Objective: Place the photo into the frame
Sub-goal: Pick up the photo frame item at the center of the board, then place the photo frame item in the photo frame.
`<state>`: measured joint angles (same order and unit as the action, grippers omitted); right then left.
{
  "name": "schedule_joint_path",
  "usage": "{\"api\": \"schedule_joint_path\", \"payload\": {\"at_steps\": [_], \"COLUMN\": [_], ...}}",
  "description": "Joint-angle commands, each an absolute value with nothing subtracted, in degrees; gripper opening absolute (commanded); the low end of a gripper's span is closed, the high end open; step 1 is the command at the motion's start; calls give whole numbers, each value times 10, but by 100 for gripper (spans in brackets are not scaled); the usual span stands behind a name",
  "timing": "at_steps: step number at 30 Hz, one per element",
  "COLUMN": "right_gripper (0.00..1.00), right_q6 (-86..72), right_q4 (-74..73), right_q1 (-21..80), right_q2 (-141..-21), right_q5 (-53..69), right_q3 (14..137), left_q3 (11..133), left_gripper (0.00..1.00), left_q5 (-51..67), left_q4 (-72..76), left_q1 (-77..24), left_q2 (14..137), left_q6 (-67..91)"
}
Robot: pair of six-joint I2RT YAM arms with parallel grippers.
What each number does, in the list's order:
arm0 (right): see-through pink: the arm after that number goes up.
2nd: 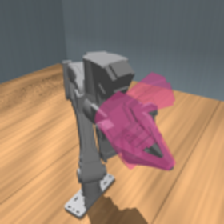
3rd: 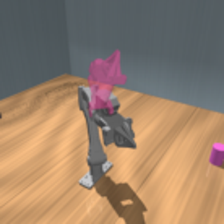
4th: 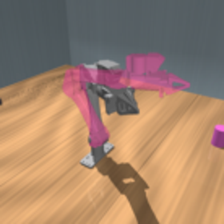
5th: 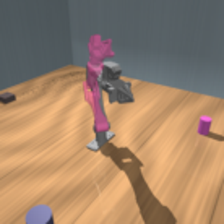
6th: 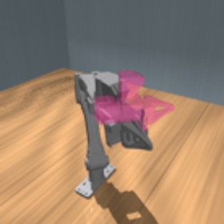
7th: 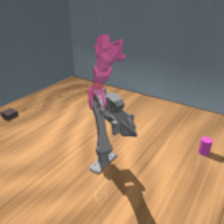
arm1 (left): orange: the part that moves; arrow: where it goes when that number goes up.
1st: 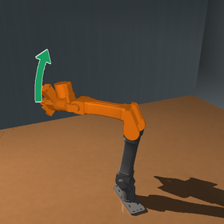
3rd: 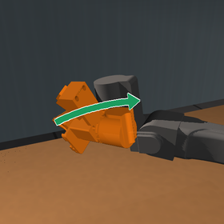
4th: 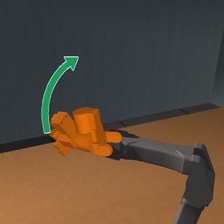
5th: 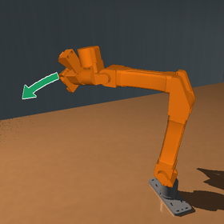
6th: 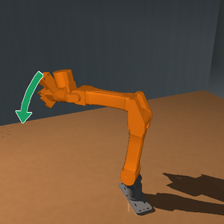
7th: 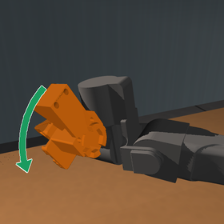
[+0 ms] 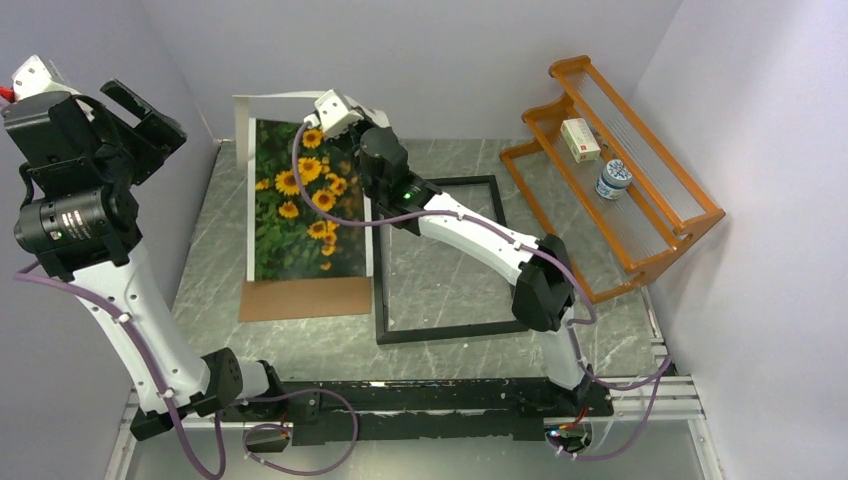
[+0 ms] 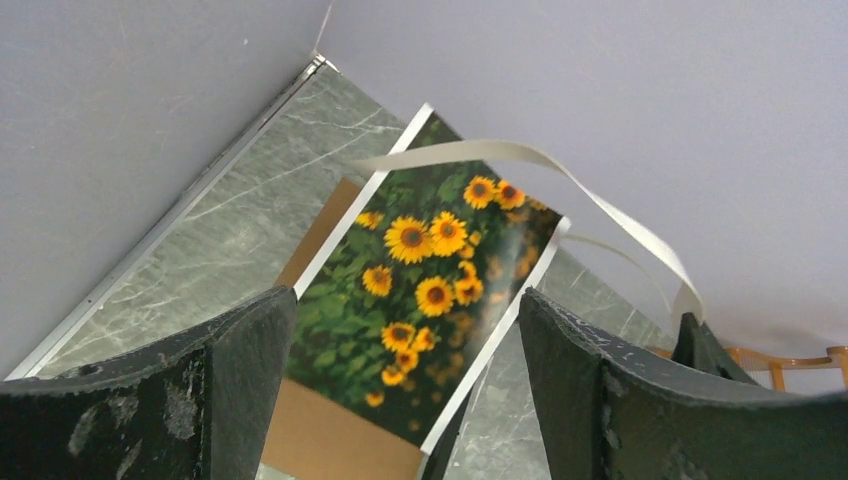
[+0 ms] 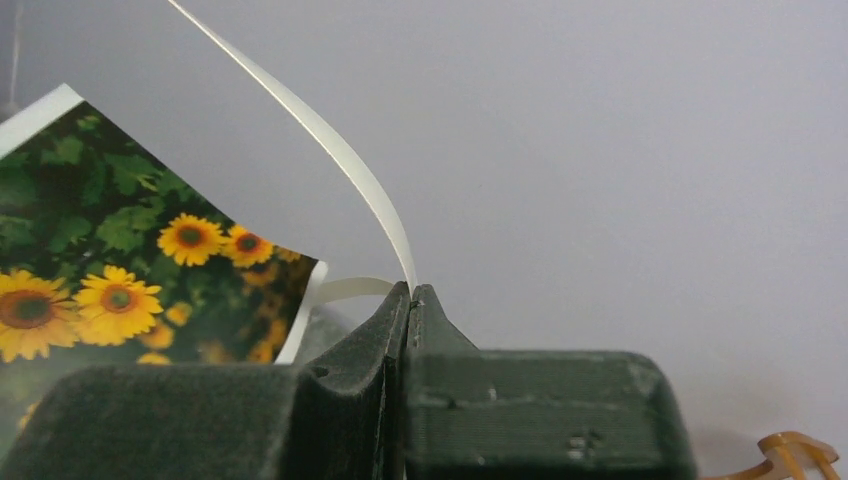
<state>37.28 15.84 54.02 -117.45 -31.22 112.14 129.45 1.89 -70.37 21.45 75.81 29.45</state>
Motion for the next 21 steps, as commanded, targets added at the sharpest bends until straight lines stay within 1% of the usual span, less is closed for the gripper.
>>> {"api": "schedule_joint_path", "payload": {"at_steps": [1,5,9,14,21], "right_gripper": [0,0,0,0,0], "right_q6": [369,357,330,369,392], "right_q4": [215,219,211,215,222], "right_q1": [537,538,538,538,538], "right_q2": [-1146,-1121,-1087,-1124,-1143], "right_q5": [-300,-289,-251,-298,-326], "right_q3": [1166,1149,1120,1168,1205], "left_q3": [1267,1224,1172,1125,1118], "left_gripper": [87,87,87,87,88], "left_q5": [43,61,84,79,24], "left_q4": [-671,-662,-647,-644,-650], "left_q1": [217,217,217,217,217], "left_q2": [737,721,705,688,678], "left_q6": [302,306,309,310,311]}}
